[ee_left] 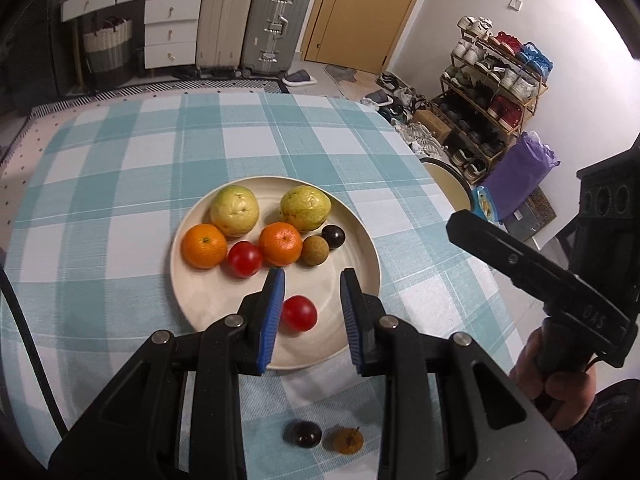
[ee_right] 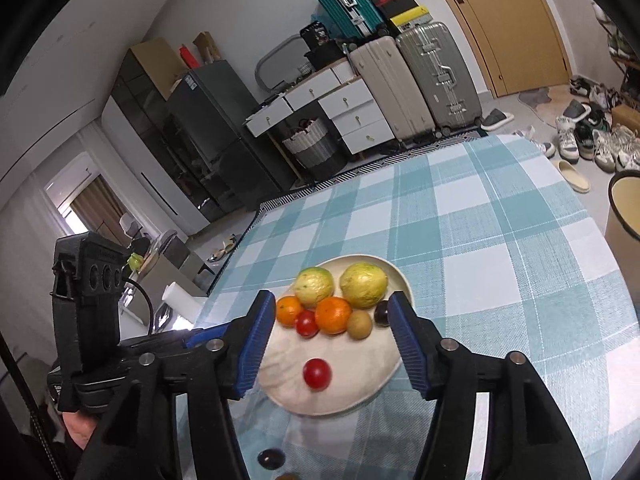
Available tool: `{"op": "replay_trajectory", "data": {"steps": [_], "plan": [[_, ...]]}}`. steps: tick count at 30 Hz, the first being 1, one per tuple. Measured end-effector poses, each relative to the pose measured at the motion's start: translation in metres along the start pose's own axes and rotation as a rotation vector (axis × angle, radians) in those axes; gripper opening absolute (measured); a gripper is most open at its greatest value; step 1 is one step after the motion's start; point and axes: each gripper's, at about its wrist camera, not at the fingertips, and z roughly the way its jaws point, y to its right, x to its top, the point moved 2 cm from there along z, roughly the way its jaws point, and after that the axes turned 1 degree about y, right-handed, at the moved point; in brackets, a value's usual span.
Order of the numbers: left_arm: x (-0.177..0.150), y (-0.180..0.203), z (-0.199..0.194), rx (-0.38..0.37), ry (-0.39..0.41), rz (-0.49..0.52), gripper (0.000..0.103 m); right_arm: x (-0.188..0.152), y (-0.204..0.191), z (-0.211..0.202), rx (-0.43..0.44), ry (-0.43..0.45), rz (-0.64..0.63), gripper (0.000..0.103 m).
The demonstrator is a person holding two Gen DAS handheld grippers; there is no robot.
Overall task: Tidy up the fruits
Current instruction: 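Withdraw both grippers toward the remaining plum and brown fruit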
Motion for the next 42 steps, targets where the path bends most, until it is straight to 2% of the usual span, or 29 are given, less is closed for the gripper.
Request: {"op": "replay_trajectory", "data": {"steps": [3,5,11,13,16,21,26,31,42], "plan": [[-0.005,0.000,-0.012,0.020,0.018,0.004,0.031,-0.002,-0.011,-0.007,0.006,0.008,-0.020,0.062],[-0.008,-0.001,-0.018,0.033,0.030,0.006,0.035,-0.004,-0.019,-0.013,0.009,0.016,-0.035,0.067],[-0.021,-0.004,-0.040,0.074,0.083,0.003,0.062,-0.012,-0.037,-0.029,0.020,0.042,-0.086,0.076],[-0.025,-0.004,-0.047,0.097,0.096,0.004,0.075,-0.016,-0.042,-0.033,0.023,0.049,-0.100,0.078],[-0.031,-0.007,-0.058,0.118,0.125,0.004,0.079,-0.024,-0.050,-0.040,0.027,0.056,-0.114,0.084],[-0.044,-0.013,-0.069,0.132,0.141,-0.003,0.085,-0.035,-0.061,-0.048,0.038,0.062,-0.138,0.089],[-0.058,-0.020,-0.075,0.137,0.147,-0.018,0.086,-0.048,-0.072,-0.057,0.036,0.085,-0.175,0.099],[-0.078,-0.029,-0.081,0.159,0.172,-0.046,0.099,-0.062,-0.080,-0.062,0.036,0.089,-0.203,0.101],[-0.120,-0.055,-0.063,0.181,0.113,-0.108,0.101,-0.099,-0.071,-0.053,0.001,0.018,-0.194,0.102]]}}
